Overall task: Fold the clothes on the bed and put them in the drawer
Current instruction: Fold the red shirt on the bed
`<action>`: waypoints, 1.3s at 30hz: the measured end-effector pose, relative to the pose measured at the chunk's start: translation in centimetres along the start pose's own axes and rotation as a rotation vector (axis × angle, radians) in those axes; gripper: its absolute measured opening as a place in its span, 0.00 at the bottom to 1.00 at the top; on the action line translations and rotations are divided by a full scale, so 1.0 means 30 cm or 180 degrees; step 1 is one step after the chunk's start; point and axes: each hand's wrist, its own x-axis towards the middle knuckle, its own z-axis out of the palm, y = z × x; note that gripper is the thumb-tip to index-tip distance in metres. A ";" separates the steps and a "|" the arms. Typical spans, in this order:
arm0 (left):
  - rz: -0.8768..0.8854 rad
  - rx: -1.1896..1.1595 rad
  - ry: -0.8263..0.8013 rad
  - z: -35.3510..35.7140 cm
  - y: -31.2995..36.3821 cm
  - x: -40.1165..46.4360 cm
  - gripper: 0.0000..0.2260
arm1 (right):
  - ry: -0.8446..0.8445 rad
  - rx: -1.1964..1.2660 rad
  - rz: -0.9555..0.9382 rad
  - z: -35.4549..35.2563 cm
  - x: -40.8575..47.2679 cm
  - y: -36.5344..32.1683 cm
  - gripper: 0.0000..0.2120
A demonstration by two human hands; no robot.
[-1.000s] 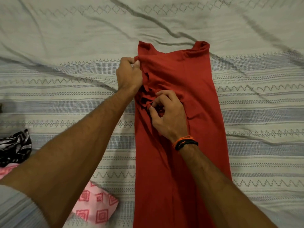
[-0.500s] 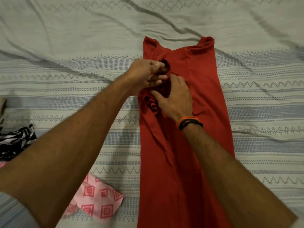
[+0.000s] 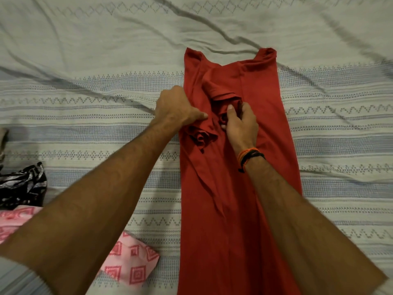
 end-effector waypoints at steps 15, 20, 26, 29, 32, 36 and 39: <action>-0.0664 -0.0885 -0.1011 -0.056 -0.010 -0.017 0.22 | -0.1083 -0.0997 -0.0724 -0.052 0.034 0.052 0.22; -0.0931 -0.1236 -0.1695 -0.138 -0.034 -0.011 0.14 | -0.1050 -0.0974 -0.0755 -0.046 0.041 0.065 0.20; -0.0747 -0.1794 -0.1275 -0.191 -0.054 -0.033 0.11 | -0.1042 -0.1146 -0.0780 -0.035 0.023 0.063 0.21; -0.0310 -0.1281 -0.0022 -0.178 -0.062 -0.012 0.13 | -0.1022 -0.1243 -0.0769 -0.029 0.011 0.060 0.23; -0.0097 -0.1197 0.0365 -0.187 -0.038 -0.002 0.09 | -0.1036 -0.1655 -0.0962 -0.020 -0.017 0.062 0.29; -0.0381 -0.2948 -0.0110 -0.213 0.034 -0.036 0.05 | -0.0962 -0.2154 -0.1008 -0.013 -0.034 0.032 0.32; -0.0449 -0.4066 -0.0060 -0.243 0.070 -0.052 0.06 | -0.1037 -0.2736 -0.1375 -0.001 -0.068 -0.025 0.31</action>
